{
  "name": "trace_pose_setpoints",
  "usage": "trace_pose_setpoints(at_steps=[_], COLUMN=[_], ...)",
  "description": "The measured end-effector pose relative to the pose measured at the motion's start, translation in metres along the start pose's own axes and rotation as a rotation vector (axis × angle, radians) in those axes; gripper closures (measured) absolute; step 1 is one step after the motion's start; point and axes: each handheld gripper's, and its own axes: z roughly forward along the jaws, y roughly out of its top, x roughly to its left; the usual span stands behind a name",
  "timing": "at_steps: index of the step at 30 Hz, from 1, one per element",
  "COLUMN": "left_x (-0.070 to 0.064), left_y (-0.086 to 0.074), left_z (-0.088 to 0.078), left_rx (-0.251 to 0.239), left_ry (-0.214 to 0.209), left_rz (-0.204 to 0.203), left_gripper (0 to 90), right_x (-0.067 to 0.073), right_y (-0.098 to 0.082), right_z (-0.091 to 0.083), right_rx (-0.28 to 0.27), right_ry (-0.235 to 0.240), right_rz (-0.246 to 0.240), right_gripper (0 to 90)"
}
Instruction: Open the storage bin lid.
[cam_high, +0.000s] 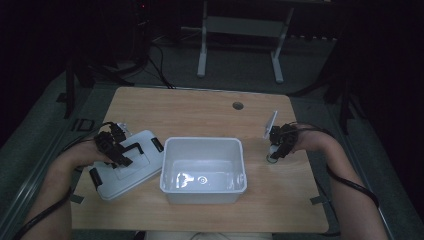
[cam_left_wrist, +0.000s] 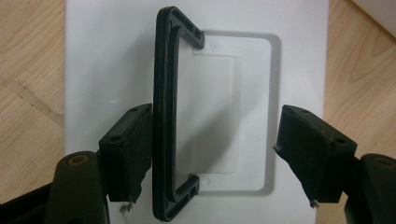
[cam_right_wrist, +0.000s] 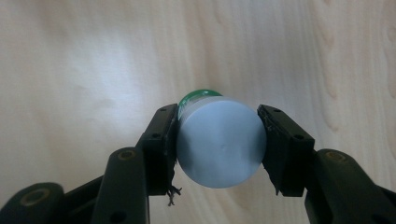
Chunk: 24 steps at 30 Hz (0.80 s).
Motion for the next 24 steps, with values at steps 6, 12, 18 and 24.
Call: trace_pose_setpoints(at_steps=[6,12,18,24], left_x=[-0.001,-0.002,-0.004,-0.004], left_y=[0.0,-0.001,0.002,0.004], left_z=[-0.002,-0.006,-0.005,-0.006], left_rx=[0.0,0.002,-0.003,-0.001], left_ry=[0.003,0.011,0.01,0.013], left_rz=[-0.002,-0.001,0.008,0.007], left_gripper=[28.1,28.2,28.2,28.1], right_x=[0.012,0.025,0.032,0.038], right_y=[0.005,0.012,0.022,0.034], right_z=[-0.016,-0.039,-0.055,-0.069], right_rx=[-0.014,-0.049,-0.056,-0.071], right_ry=[0.015,0.016,-0.001,-0.004], right_rz=[-0.005,-0.024,-0.04,-0.056], right_gripper=[49.9,49.9,49.9,49.9])
